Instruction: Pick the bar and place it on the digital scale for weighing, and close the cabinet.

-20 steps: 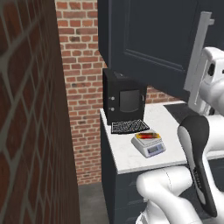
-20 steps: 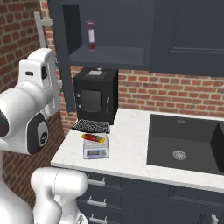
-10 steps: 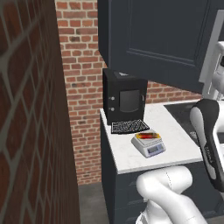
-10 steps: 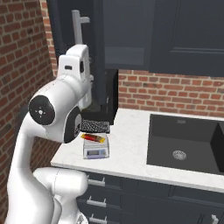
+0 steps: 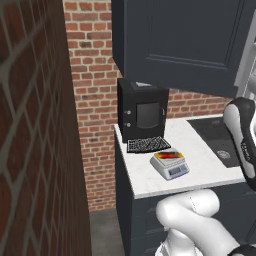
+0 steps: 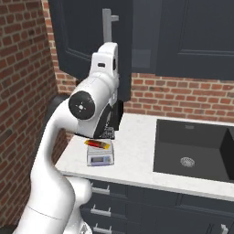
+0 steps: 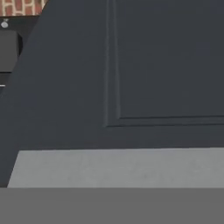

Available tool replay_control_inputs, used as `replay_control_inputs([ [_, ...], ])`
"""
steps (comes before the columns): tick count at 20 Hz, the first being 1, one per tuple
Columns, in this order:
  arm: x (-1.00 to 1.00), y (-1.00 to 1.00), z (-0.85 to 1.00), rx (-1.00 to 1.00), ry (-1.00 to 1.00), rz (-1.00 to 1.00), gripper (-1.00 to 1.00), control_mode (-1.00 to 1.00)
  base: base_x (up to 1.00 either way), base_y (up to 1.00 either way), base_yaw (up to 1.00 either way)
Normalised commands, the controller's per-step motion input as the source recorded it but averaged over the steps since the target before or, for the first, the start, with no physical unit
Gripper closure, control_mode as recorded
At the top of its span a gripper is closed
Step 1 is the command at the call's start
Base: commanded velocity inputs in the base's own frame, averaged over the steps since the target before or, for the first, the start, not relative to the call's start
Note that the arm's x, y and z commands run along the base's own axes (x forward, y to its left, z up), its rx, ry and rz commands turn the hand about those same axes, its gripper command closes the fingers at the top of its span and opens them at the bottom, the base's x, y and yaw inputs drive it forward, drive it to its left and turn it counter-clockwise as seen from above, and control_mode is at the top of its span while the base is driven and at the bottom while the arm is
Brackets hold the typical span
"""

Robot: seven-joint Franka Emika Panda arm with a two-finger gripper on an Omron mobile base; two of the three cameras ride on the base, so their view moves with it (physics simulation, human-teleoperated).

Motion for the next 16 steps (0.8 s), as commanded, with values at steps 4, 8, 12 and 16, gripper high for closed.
replay_control_inputs([
  [4, 0.93, -0.35, 0.0, 0.01, 0.0, 0.0, -1.0, -1.0, 0.0, 0.0, 0.0],
  [8, 0.9, -0.35, 0.0, 0.02, 0.0, 0.0, -1.0, -1.0, 0.0, 0.0, 0.0],
  [12, 0.67, -0.18, 0.0, 0.01, -0.06, 0.03, -1.0, -1.0, 0.0, 0.0, 0.0],
  [16, 0.76, -0.02, 0.0, 0.0, -0.06, 0.07, -1.0, -1.0, 0.0, 0.0, 0.0],
])
